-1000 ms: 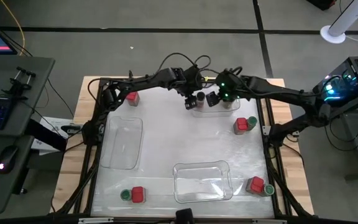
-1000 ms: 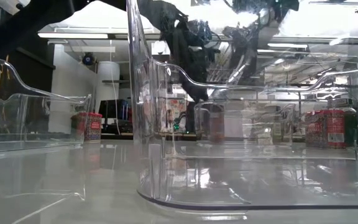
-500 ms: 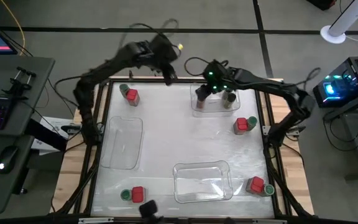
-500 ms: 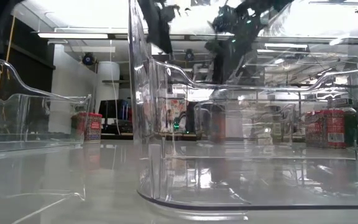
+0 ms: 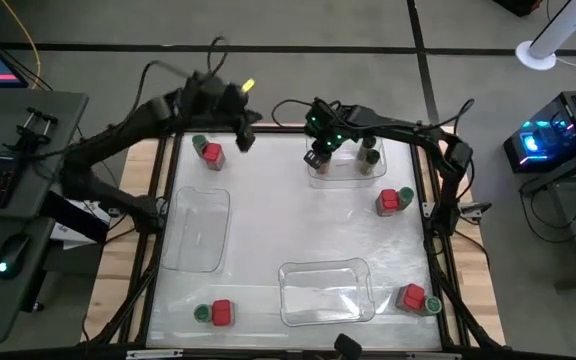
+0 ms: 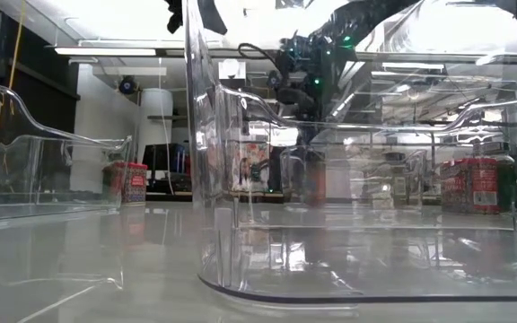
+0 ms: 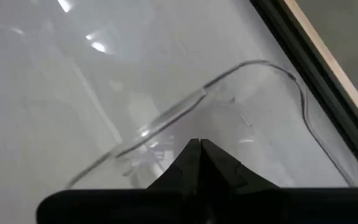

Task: Sort spices by type
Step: Put the black seasoning bottle into the top right transparent bin

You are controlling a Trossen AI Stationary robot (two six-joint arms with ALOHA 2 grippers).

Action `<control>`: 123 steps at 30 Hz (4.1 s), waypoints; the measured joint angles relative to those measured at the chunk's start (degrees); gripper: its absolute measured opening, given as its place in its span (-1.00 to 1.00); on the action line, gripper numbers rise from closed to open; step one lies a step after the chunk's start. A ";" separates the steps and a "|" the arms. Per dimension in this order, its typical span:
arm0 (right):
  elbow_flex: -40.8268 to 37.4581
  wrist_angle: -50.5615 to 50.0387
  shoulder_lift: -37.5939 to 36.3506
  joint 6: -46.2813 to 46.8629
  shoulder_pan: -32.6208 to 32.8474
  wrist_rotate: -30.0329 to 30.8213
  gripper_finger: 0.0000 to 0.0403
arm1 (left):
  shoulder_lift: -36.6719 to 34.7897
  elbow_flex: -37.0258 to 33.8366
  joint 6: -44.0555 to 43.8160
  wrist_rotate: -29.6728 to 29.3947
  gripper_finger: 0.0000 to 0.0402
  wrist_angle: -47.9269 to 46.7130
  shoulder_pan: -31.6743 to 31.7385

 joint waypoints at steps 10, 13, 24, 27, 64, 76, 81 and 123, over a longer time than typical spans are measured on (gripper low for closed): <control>-0.02 -1.44 0.97 -4.36 0.02 1.55 -1.00 | -13.32 -23.99 -15.15 -0.54 -1.00 18.07 -5.63; -0.02 -1.94 1.94 -4.04 0.02 1.51 -1.00 | -14.06 -24.93 -16.44 -0.59 -1.00 16.69 -5.69; -0.13 -10.40 1.90 -8.11 0.00 8.20 -1.00 | -14.08 -24.93 -15.98 -0.74 -1.00 16.49 -5.93; -0.13 -12.10 1.77 -8.47 0.01 11.28 -1.00 | -14.09 -24.93 -14.89 -0.74 -1.00 16.47 -5.93; -12.77 -6.99 -5.07 44.35 5.20 10.53 -1.00 | -15.70 -24.93 -9.82 -0.85 -1.00 7.18 -5.84; -13.00 -3.83 -5.10 39.54 1.76 18.43 -1.00 | -15.70 -24.93 -8.77 -0.85 -1.00 7.15 -5.84; -11.75 -5.21 -6.37 33.96 1.79 13.34 -1.00 | -15.70 -24.93 -8.77 -0.85 -1.00 5.98 -5.84; -21.22 0.81 -7.44 51.69 -2.30 22.74 -1.00 | -15.70 -24.93 -7.28 -2.77 -1.00 4.75 -3.96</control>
